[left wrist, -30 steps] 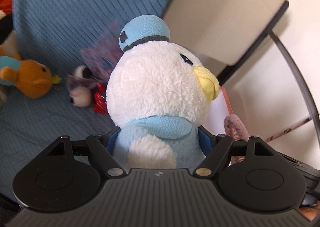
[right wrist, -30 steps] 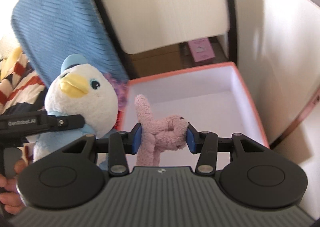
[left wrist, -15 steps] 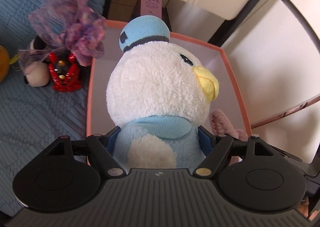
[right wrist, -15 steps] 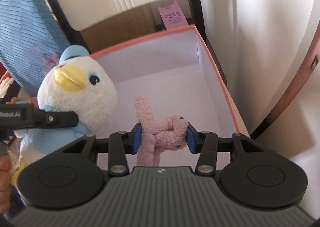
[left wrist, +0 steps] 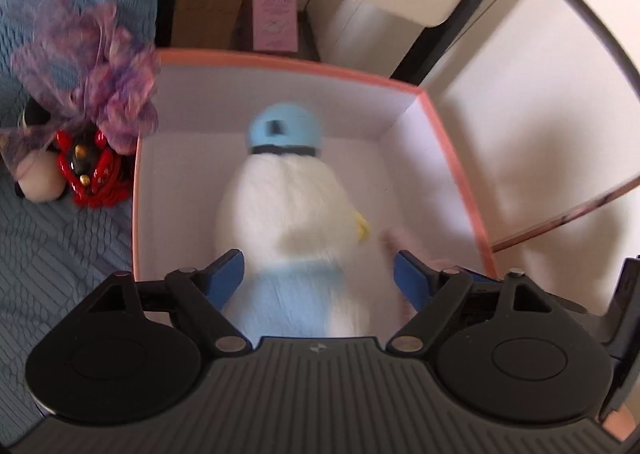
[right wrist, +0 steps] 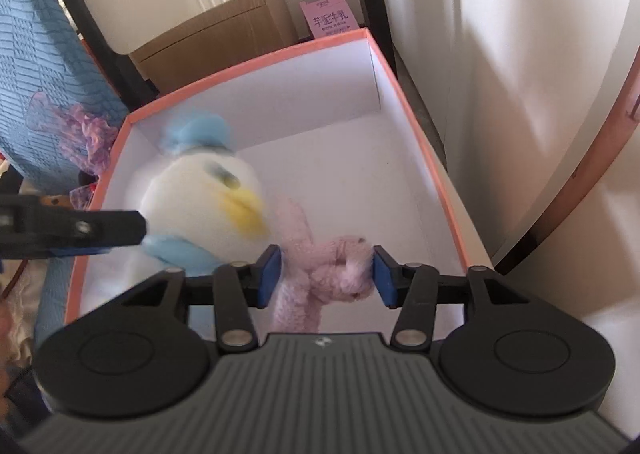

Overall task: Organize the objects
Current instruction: 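Open the left tool to drop the duck into the box while the right tool releases the clip inside, then withdraw both tools from the box back toward the cushion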

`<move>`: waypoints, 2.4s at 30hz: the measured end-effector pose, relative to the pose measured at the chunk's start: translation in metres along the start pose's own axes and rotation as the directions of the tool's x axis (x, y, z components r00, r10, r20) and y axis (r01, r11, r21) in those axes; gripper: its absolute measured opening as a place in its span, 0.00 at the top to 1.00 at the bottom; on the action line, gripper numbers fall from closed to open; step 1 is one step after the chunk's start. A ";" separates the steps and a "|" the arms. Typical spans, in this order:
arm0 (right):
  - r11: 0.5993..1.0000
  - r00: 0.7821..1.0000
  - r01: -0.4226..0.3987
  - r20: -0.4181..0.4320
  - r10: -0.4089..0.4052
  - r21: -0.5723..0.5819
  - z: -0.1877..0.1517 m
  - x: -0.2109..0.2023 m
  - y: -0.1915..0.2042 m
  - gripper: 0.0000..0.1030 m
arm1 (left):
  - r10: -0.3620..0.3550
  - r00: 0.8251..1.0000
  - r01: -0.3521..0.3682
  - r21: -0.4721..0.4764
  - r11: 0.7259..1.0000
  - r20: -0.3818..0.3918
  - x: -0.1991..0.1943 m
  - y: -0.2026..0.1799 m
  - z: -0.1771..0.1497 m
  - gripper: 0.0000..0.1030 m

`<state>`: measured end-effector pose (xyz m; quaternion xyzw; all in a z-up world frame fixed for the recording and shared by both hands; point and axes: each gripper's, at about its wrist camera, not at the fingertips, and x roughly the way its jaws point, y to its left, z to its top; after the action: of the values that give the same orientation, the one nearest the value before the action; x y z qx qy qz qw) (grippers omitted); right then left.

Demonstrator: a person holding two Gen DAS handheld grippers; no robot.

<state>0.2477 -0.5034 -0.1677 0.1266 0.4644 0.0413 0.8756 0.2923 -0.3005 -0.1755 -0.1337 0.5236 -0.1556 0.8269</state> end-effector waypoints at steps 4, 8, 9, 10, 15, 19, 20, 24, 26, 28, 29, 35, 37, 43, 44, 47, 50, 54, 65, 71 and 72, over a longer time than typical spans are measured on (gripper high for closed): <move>1.000 0.999 -0.003 0.042 0.003 0.004 0.005 -0.016 0.006 0.41 | 0.005 1.000 -0.005 -0.003 1.000 0.028 -0.019 0.003 -0.004 0.17; 1.000 0.997 -0.005 0.082 0.007 -0.019 0.004 -0.041 0.021 0.41 | -0.018 0.998 0.020 -0.031 0.999 0.059 -0.043 0.013 -0.015 0.17; 1.000 0.996 -0.012 0.089 0.014 -0.024 0.003 -0.048 0.025 0.41 | -0.019 0.997 0.022 -0.036 0.999 0.069 -0.051 0.014 -0.017 0.17; 0.999 0.995 -0.019 0.096 0.021 -0.027 0.003 -0.054 0.028 0.41 | -0.024 0.996 0.027 -0.035 0.999 0.084 -0.059 0.017 -0.020 0.17; 0.998 0.989 -0.042 0.138 0.048 -0.048 -0.003 -0.086 0.051 0.41 | -0.014 0.988 0.017 -0.013 1.000 0.152 -0.101 0.022 -0.035 0.17; 0.996 0.983 -0.059 0.167 0.070 -0.073 -0.013 -0.111 0.071 0.41 | -0.031 0.979 0.033 -0.009 0.999 0.200 -0.139 0.024 -0.048 0.17; 0.995 0.981 -0.062 0.177 0.076 -0.081 -0.016 -0.117 0.077 0.41 | -0.034 0.976 0.036 -0.004 0.999 0.213 -0.149 0.025 -0.051 0.17; 0.989 0.973 -0.084 0.205 0.109 -0.124 -0.032 -0.135 0.100 0.41 | -0.037 0.957 0.019 0.066 0.998 0.287 -0.182 0.024 -0.068 0.17; 0.985 0.973 -0.102 0.194 0.128 -0.139 -0.042 -0.138 0.111 0.41 | -0.032 0.954 0.013 0.066 0.998 0.298 -0.194 0.026 -0.076 0.17; 0.983 0.971 -0.112 0.195 0.140 -0.147 -0.051 -0.143 0.119 0.41 | -0.044 0.949 0.022 0.074 0.997 0.312 -0.205 0.031 -0.085 0.17; 0.982 0.970 -0.111 0.198 0.140 -0.151 -0.056 -0.146 0.122 0.41 | -0.046 0.947 0.024 0.074 0.997 0.318 -0.209 0.035 -0.089 0.17; 0.983 0.969 -0.116 0.202 0.143 -0.140 -0.075 -0.152 0.142 0.41 | -0.025 0.933 0.006 0.055 0.998 0.359 -0.236 0.058 -0.110 0.17; 0.981 0.967 -0.119 0.205 0.149 -0.152 -0.082 -0.154 0.149 0.41 | -0.019 0.929 0.002 0.046 0.999 0.370 -0.243 0.066 -0.115 0.17; 0.978 0.969 -0.129 0.190 0.159 -0.161 -0.099 -0.155 0.169 0.41 | 0.029 0.910 -0.043 0.025 0.999 0.413 -0.265 0.089 -0.131 0.17; 0.978 0.969 -0.131 0.187 0.161 -0.164 -0.101 -0.155 0.172 0.41 | 0.029 0.907 -0.043 0.024 0.999 0.421 -0.270 0.093 -0.133 0.17; 0.978 0.968 -0.130 0.191 0.161 -0.164 -0.106 -0.155 0.183 0.41 | 0.029 0.899 -0.039 0.014 0.999 0.437 -0.282 0.105 -0.139 0.17; 0.975 0.969 -0.143 0.178 0.172 -0.168 -0.110 -0.153 0.194 0.41 | 0.038 0.894 -0.038 -0.008 0.999 0.446 -0.290 0.118 -0.145 0.17; 0.978 0.971 -0.145 0.166 0.170 -0.150 -0.116 -0.149 0.207 0.41 | 0.049 0.889 -0.038 -0.034 0.999 0.455 -0.296 0.133 -0.153 0.17; 0.988 0.979 -0.110 0.160 0.126 -0.110 -0.128 -0.133 0.233 0.41 | 0.111 0.865 -0.052 -0.132 0.990 0.490 -0.305 0.180 -0.166 0.17; 0.987 0.981 -0.105 0.147 0.122 -0.117 -0.128 -0.127 0.246 0.41 | 0.097 0.869 -0.029 -0.145 0.989 0.484 -0.304 0.200 -0.170 0.17; 0.987 0.982 -0.108 0.144 0.124 -0.116 -0.128 -0.126 0.248 0.41 | 0.102 0.865 -0.028 -0.156 0.987 0.491 -0.305 0.203 -0.170 0.17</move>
<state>0.0827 -0.2650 -0.0708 0.1089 0.3856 0.1074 0.9099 0.0391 -0.0030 -0.0732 -0.2107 0.3074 -0.0498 0.9266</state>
